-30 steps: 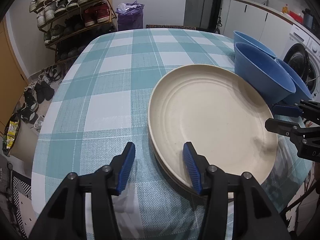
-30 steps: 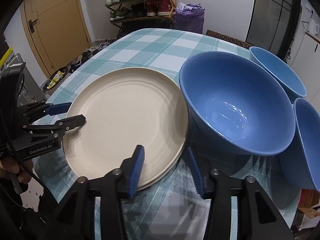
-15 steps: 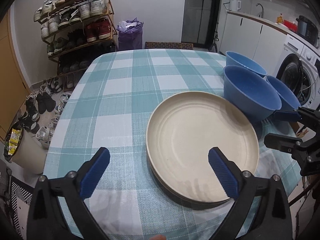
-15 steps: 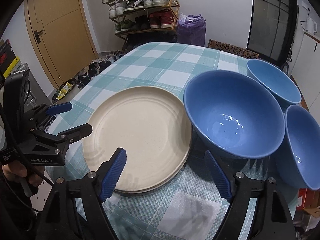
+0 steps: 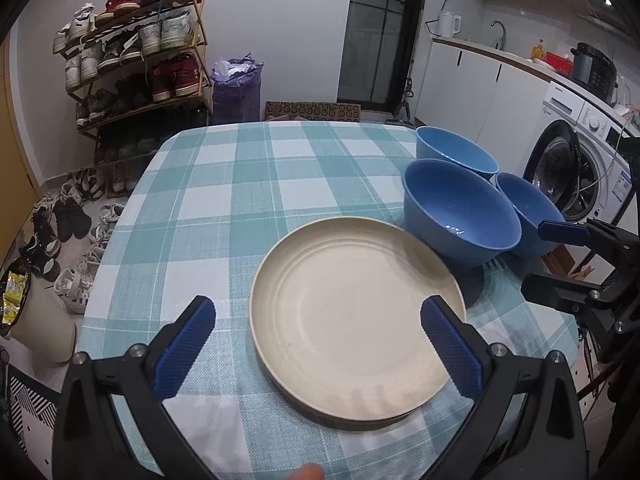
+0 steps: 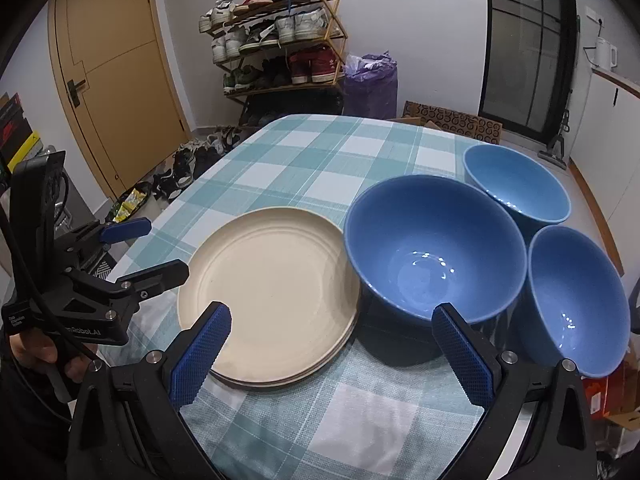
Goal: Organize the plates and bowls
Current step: 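Withdraw both grippers and move them toward the blue bowls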
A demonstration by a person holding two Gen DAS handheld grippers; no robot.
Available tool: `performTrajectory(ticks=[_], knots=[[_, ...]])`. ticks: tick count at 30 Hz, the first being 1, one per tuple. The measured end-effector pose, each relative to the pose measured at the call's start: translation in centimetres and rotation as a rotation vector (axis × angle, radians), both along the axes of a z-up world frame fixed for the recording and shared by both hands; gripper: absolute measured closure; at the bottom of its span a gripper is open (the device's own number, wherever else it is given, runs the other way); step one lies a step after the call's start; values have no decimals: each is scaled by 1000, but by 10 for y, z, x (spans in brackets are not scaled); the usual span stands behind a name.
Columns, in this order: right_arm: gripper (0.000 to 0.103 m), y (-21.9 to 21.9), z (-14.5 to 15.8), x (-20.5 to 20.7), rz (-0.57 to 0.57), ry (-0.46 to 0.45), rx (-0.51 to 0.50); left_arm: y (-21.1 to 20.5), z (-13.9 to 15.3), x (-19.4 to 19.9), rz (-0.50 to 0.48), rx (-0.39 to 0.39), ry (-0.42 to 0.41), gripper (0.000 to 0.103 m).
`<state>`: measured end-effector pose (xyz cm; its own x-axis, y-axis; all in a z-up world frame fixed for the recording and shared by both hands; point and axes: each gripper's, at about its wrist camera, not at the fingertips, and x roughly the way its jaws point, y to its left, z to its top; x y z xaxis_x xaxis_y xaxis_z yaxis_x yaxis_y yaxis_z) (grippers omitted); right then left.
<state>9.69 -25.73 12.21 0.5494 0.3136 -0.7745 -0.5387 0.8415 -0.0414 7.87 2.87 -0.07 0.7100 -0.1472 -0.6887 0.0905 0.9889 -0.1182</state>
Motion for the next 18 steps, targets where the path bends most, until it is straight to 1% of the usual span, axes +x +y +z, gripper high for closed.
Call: performTrajectory(ticks=[8,18], knots=[[1,-20,30,-4,-34,-48,32,-14,17,5,-22,9,-30,0],[1,-58,67,-7,-95,-101,66,-38,40,20,-69,22,-68,0]])
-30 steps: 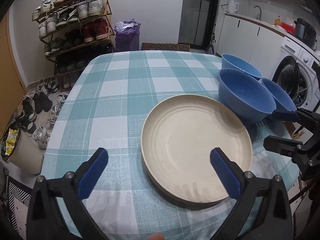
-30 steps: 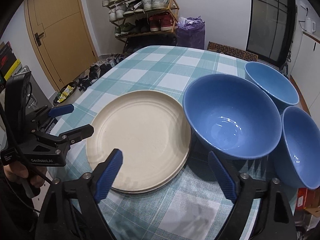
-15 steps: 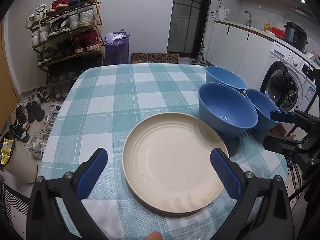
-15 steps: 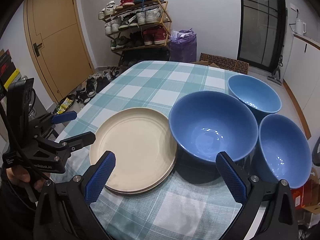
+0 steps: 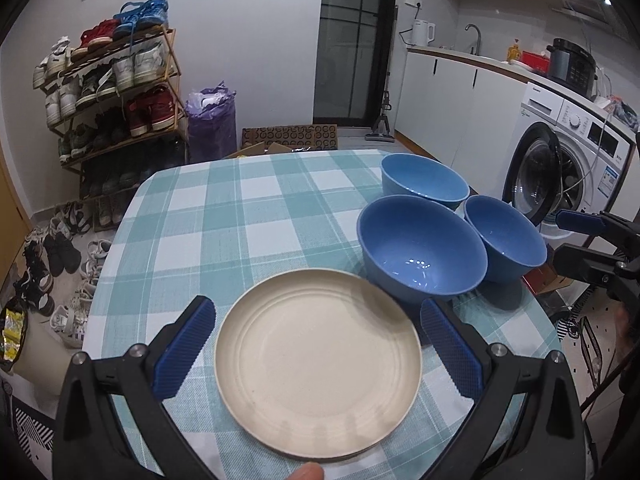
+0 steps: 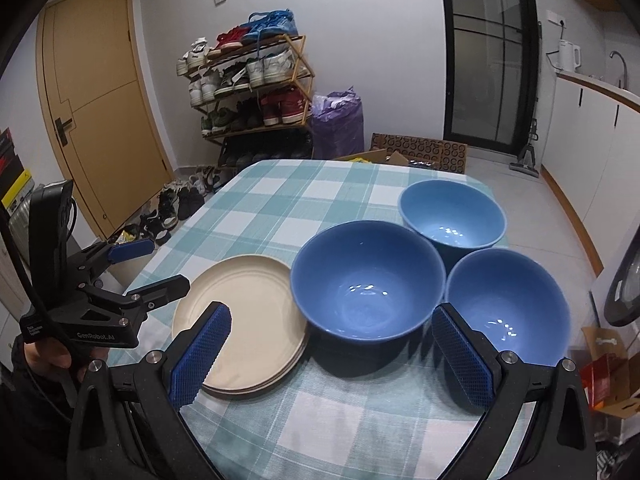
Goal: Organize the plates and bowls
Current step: 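Withdraw both grippers and move them toward the blue bowls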
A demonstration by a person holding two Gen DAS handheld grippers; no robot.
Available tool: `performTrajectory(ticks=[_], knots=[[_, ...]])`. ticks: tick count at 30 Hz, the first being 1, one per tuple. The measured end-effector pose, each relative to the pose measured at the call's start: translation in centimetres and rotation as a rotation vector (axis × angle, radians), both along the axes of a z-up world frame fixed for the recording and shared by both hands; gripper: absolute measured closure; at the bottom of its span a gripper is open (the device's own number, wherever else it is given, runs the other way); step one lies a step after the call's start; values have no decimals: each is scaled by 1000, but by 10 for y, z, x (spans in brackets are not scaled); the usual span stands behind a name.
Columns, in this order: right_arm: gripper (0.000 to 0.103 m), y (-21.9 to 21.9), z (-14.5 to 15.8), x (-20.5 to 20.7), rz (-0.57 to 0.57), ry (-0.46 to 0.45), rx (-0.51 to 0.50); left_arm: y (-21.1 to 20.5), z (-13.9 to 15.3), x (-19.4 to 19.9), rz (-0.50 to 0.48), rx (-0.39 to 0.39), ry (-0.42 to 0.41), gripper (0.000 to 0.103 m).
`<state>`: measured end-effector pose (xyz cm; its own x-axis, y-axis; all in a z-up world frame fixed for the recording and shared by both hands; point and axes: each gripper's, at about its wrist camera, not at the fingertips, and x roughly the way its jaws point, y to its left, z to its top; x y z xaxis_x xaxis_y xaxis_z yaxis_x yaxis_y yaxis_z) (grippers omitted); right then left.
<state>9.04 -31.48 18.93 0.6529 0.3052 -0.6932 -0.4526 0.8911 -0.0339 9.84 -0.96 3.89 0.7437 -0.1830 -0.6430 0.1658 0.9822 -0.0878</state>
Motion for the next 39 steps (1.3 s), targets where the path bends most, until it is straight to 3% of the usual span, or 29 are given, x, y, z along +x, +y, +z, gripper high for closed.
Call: performTrajectory(ticks=[31,39], knots=[[1,-83,73,28,-165,-80,84,-42,56,65,-62,-29,-60,0],[1,-98,90,41,-192,-100,93,-57,67,82,-78,-4,-74,0]])
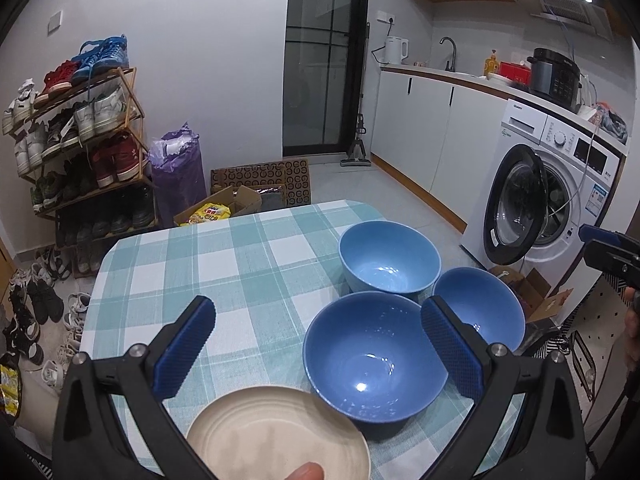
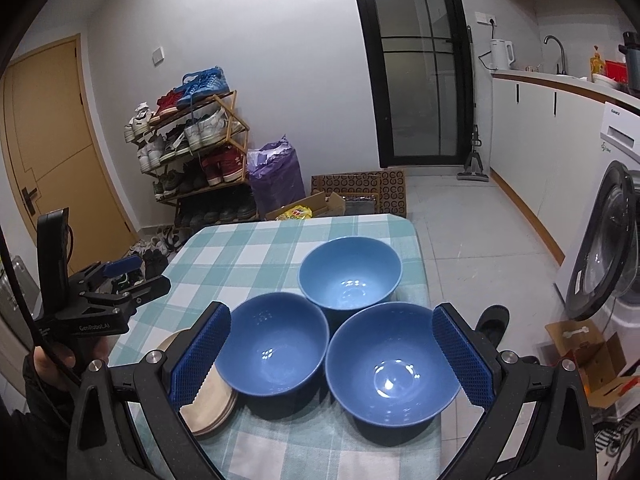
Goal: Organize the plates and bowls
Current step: 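Withdraw both grippers and move them toward the blue bowls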
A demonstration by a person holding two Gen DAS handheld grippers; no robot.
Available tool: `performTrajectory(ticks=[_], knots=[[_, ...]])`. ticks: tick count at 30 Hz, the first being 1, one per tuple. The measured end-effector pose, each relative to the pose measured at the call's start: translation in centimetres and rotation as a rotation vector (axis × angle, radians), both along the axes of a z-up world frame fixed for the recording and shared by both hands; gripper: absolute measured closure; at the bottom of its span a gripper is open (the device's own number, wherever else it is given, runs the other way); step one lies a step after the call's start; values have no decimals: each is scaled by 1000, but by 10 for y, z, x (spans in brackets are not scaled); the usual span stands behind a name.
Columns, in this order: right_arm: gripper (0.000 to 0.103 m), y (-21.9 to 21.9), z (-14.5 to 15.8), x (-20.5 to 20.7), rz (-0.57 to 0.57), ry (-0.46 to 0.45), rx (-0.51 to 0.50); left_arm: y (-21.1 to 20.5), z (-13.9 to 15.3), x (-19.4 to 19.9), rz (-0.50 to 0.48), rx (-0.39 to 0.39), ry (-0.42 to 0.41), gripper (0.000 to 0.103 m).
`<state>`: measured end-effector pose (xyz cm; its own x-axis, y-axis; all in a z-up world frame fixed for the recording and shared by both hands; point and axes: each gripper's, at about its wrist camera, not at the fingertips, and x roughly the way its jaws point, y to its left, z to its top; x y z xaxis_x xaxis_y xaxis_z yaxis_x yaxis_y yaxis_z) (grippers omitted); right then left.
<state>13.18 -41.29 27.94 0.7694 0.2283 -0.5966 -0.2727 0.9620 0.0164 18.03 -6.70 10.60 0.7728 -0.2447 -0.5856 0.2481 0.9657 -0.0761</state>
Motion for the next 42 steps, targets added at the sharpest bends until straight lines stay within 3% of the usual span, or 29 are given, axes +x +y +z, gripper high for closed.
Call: performTrajectory(ticks=[10,18,42], knots=[[1,-17,17,25,-27,-2,14,-16,11,27,-21,9,-5,0],[1,-22,13,52,-40,26,10,-29,9,54,-27,24,14,0],[1,-25,-55,145,-73,197,-18,-59,-36,127,-20,47,139,0]])
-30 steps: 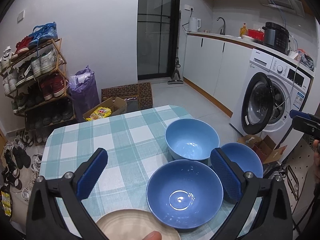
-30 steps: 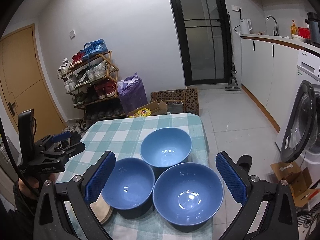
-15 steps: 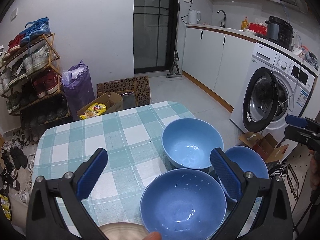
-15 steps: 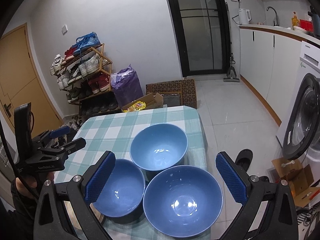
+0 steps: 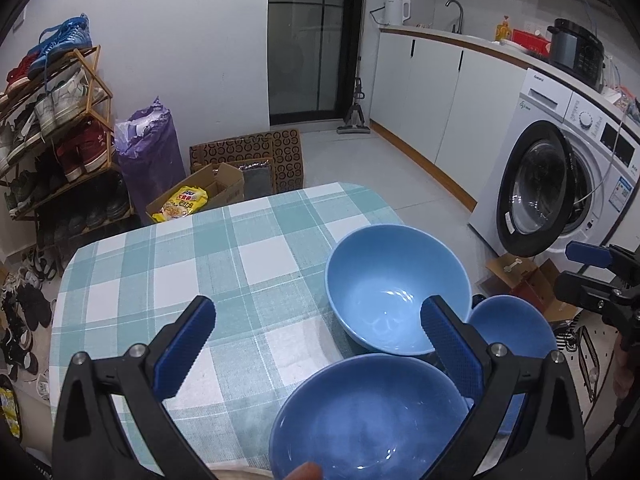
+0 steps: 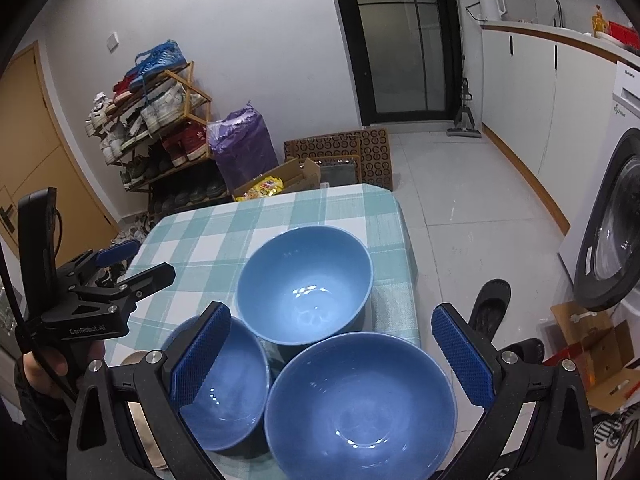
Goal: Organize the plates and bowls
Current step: 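Withdraw both grippers and move them toward the blue bowls, then close the left gripper on a blue bowl rim while the right gripper closes on it too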
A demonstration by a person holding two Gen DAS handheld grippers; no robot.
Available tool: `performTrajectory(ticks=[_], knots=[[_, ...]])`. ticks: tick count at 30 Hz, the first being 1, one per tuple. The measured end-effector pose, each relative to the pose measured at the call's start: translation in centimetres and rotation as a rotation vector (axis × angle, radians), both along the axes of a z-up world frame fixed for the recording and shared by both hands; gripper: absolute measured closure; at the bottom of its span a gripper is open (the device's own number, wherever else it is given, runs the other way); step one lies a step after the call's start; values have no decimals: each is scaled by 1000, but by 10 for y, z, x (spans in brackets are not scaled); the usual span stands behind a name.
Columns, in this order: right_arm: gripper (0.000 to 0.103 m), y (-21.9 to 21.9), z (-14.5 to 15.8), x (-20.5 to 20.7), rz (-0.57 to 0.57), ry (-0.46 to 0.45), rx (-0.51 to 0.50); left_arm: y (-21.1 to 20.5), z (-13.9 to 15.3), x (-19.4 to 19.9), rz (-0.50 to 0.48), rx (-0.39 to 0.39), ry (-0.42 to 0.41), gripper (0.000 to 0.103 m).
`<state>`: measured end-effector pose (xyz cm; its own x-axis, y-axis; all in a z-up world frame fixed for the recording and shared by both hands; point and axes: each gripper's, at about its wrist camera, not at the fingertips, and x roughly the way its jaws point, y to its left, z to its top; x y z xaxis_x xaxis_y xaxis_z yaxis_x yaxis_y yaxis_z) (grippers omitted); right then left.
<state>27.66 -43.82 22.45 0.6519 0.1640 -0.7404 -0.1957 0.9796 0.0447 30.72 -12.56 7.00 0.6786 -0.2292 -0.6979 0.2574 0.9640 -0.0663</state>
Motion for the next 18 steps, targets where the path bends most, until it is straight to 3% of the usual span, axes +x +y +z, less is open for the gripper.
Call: performTrajectory(ticks=[18], knots=[[1,-6,-53,56,-30,119,12,-14,-37,41,4,29,68,0]])
